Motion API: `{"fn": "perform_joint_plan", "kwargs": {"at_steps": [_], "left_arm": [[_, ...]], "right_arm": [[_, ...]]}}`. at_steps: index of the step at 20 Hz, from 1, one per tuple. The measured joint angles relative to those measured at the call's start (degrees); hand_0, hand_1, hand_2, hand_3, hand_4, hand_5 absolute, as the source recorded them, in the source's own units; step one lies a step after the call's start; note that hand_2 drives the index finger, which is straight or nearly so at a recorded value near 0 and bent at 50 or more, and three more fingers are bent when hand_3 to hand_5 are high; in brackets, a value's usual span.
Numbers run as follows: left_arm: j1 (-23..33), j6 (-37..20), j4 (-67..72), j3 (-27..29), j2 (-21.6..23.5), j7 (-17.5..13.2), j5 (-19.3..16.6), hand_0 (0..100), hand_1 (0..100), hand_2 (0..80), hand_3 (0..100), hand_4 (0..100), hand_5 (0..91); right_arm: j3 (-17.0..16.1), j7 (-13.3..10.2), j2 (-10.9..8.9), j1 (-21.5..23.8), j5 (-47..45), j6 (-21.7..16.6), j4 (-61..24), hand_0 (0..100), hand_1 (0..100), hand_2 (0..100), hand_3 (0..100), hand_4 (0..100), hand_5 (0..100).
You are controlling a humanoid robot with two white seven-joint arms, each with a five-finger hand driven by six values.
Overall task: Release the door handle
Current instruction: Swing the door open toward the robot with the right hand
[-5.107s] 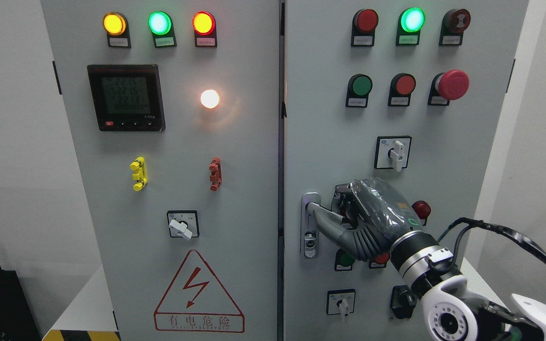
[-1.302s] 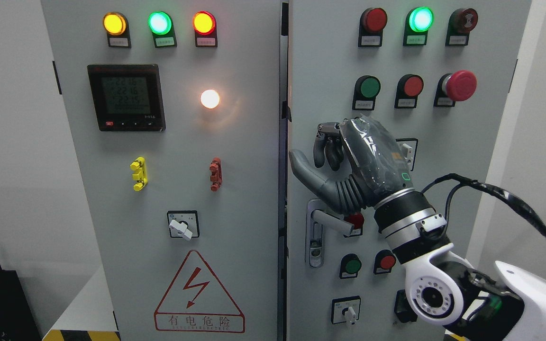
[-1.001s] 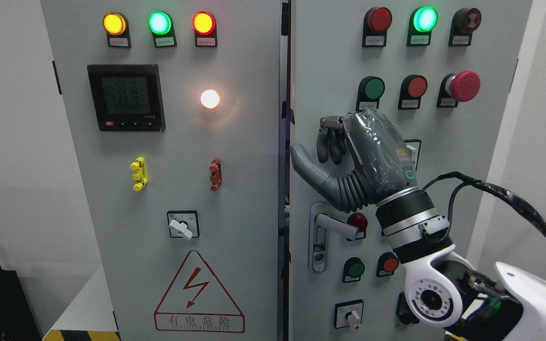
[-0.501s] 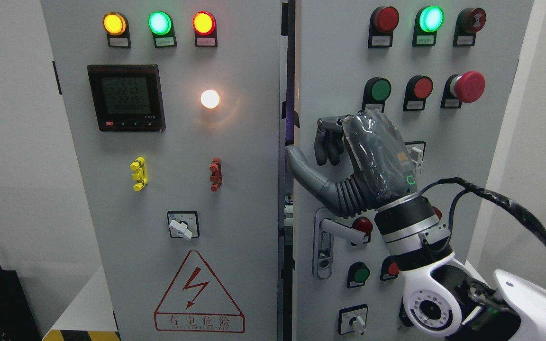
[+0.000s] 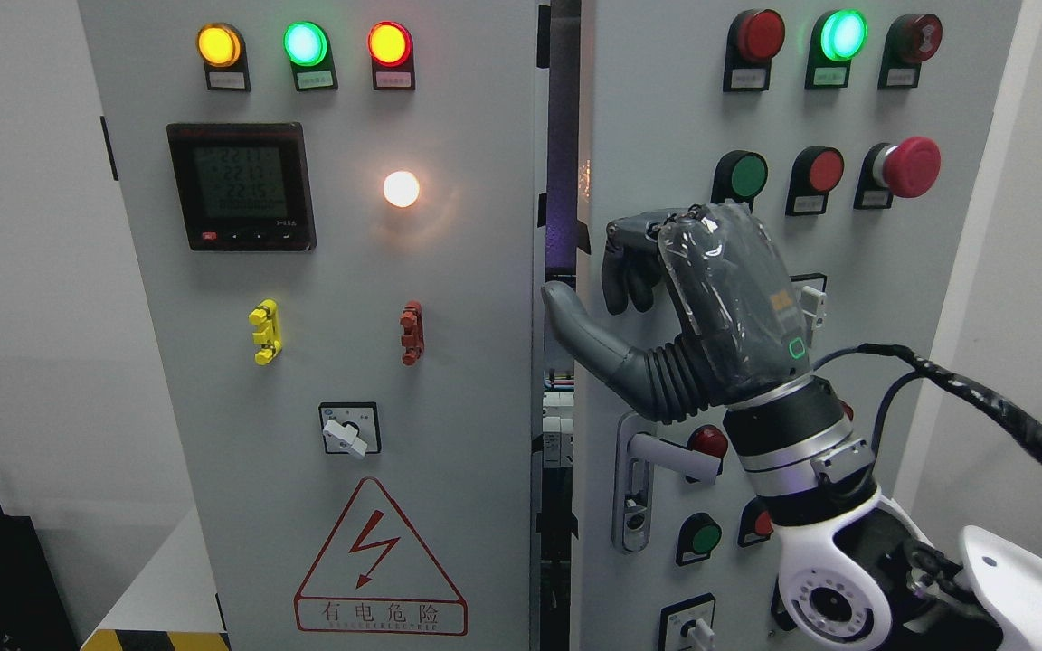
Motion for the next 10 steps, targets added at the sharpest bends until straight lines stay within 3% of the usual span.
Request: {"fn": "perform_joint_plan", "kwargs": {"at_steps": [10], "left_arm": [[0.0,0.0,0.0,0.0,0.0,0.0,0.0,12,39,0.0,0,0,0.0]], "right_arm": [[-6.8,1.8,0.23,6.6,9.7,-4.5,-1.8,39,39,84,100,98,99]]}}
